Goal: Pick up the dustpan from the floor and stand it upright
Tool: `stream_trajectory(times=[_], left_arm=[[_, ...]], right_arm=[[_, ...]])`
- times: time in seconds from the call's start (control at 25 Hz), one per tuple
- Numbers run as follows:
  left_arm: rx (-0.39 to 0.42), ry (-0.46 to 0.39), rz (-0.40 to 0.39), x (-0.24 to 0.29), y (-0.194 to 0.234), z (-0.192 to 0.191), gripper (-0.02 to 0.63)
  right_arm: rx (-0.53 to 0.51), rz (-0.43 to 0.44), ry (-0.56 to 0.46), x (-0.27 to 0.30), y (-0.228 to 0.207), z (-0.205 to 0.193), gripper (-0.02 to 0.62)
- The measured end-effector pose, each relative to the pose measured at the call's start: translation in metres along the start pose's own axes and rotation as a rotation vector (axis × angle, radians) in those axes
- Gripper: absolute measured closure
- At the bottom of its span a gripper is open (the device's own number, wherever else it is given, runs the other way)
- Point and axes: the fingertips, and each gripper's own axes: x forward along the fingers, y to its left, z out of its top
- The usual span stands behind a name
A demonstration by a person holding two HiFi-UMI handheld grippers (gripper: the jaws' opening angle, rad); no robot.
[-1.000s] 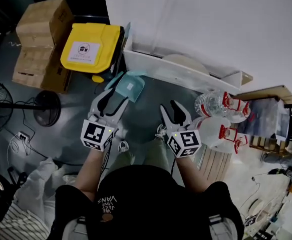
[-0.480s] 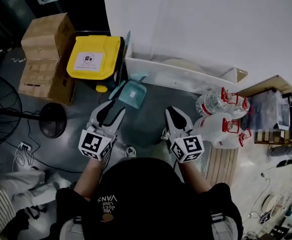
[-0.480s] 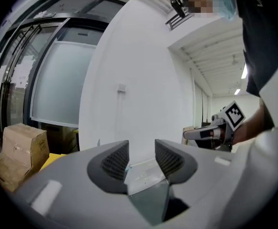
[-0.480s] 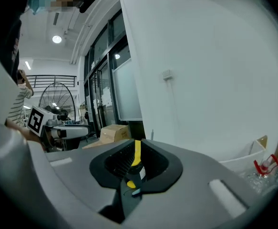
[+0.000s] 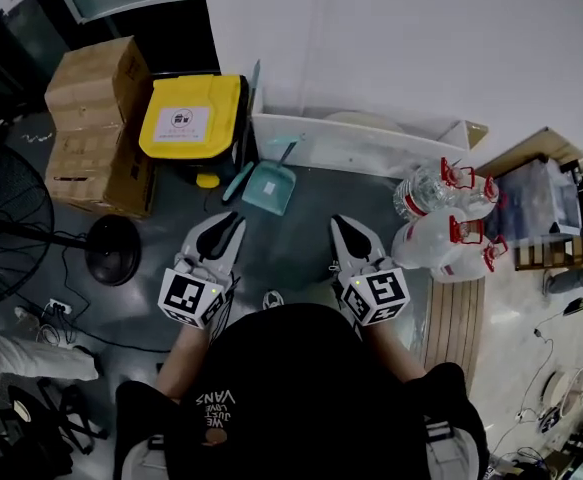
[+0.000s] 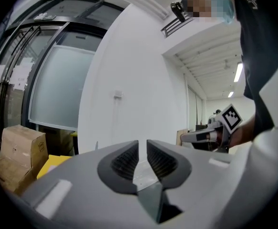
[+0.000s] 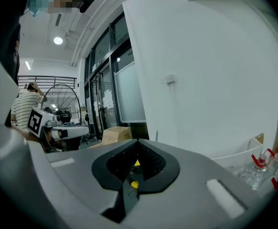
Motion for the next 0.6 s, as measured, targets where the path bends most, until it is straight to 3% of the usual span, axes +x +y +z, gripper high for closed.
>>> stream_trajectory(times=[0.24,0.6], left_arm=[[-0.015,0.002,0.006,-0.029,-0.004,-0.003,0.547],[-0.03,0.004,0.024,-0.054,-0.004,-0.01,0.554]], right_arm=[[-0.007,0.009,0.014,-0.011,0.019,-0.007,0.592],[-0.029,-0.01,0.035,-0.022,0.031,-0.016,0.594]])
